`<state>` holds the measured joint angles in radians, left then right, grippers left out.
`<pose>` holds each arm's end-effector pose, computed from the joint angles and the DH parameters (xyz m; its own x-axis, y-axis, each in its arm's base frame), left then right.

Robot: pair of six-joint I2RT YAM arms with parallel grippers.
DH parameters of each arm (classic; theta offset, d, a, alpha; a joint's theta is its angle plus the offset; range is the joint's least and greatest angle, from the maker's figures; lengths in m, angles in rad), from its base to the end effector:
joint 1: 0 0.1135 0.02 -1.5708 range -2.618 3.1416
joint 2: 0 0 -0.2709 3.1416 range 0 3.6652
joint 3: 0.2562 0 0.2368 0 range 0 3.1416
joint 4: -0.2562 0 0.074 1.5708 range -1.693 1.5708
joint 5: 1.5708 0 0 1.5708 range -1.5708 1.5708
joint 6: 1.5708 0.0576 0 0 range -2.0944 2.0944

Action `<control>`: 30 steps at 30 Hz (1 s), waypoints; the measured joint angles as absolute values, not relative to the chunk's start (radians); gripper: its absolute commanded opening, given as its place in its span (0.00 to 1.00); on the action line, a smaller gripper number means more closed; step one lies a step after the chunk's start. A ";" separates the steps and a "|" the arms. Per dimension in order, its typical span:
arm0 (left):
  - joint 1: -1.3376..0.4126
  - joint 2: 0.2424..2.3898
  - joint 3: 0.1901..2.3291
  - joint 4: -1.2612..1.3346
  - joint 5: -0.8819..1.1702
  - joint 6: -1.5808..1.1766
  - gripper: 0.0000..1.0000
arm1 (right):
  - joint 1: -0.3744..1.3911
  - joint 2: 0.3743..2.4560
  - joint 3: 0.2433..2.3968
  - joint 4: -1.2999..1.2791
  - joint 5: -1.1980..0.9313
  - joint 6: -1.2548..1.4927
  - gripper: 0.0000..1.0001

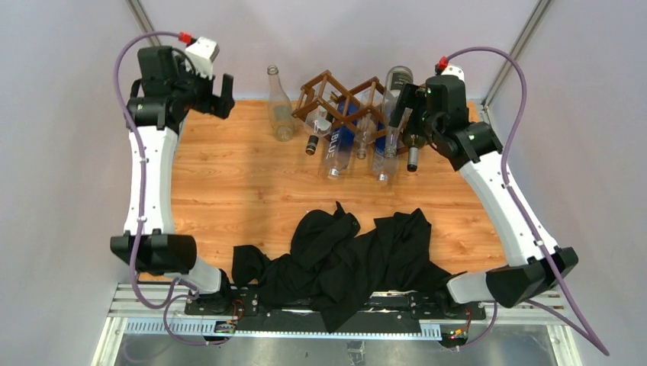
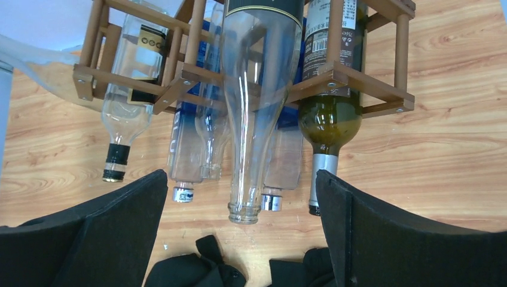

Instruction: Take the wine bottle off the wine rack

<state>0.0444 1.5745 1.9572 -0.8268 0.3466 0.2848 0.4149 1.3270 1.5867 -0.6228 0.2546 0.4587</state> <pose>0.3274 -0.0050 0.4705 -0.3376 0.2495 -0.9076 0.3746 0.9202 0.1136 0.2638 0.1003 0.4471 -0.3688 0.3058 -0.8778 -0.0127 0.9426 0.3337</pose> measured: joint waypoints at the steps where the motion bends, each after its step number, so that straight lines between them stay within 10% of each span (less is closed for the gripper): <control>1: 0.061 1.544 1.925 -0.848 0.331 0.291 1.00 | 0.405 1.345 1.606 -0.634 0.253 0.461 0.98; 30: 0.096 1.290 1.551 -0.989 0.236 0.415 1.00 | 0.361 1.654 1.531 -0.562 0.185 0.486 0.67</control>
<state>0.0959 1.2903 1.5509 -0.9886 0.2359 0.4152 0.3607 1.6535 1.5314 -0.5625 0.1852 0.4858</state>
